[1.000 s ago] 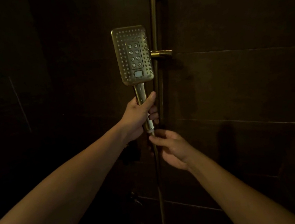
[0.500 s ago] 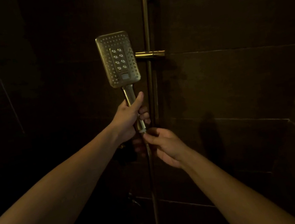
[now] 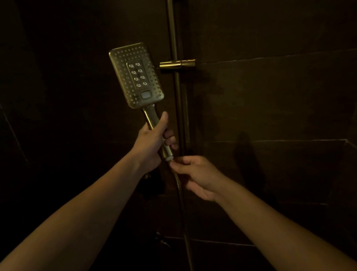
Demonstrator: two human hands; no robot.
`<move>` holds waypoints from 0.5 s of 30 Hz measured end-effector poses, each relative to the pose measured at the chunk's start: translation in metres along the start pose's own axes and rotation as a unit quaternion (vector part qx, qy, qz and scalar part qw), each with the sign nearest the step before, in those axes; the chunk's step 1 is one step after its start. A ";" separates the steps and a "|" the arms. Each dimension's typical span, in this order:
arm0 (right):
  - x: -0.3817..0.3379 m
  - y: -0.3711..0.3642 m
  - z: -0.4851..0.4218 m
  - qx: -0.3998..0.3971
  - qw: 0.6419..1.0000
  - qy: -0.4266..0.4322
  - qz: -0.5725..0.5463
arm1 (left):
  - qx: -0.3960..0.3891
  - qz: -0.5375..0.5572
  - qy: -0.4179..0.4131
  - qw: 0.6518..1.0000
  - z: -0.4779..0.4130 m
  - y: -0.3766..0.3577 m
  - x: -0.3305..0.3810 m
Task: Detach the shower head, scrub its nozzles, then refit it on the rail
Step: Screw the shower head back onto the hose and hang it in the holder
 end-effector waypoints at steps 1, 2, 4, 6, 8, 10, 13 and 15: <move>0.000 0.000 0.001 -0.011 1.000 -0.011 -0.010 | 0.000 -0.004 0.001 1.000 0.000 -0.001 0.000; 0.001 0.001 0.002 -0.016 1.000 -0.018 -0.016 | 0.000 -0.008 0.000 1.000 0.000 -0.001 -0.001; 0.004 0.002 0.000 -0.004 1.000 -0.017 -0.019 | 0.005 -0.017 -0.002 1.000 0.000 -0.001 -0.002; 0.007 0.003 -0.001 0.037 0.999 0.000 0.009 | 0.008 -0.026 -0.009 1.000 0.000 -0.001 -0.002; 0.008 0.004 -0.003 0.097 0.990 0.027 0.102 | 0.011 -0.039 -0.016 0.999 0.001 -0.003 -0.002; 0.006 0.005 -0.004 0.151 0.968 0.061 0.189 | 0.012 -0.055 -0.025 0.998 0.003 -0.006 -0.002; 0.004 0.006 -0.005 0.168 0.958 0.085 0.216 | 0.009 -0.057 -0.029 0.998 0.005 -0.008 -0.001; 0.005 0.006 -0.005 0.123 0.975 0.088 0.163 | 0.001 -0.047 -0.021 0.999 0.004 -0.006 0.000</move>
Point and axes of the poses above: each hand's wrist, its own z-axis away from the middle knuckle, its own y-axis out of the back of the hand, x = y × z, the point moved 4 cm from there along -z, towards the middle knuckle, and after that the axes turned 13 degrees about z, right-handed, at the moved point
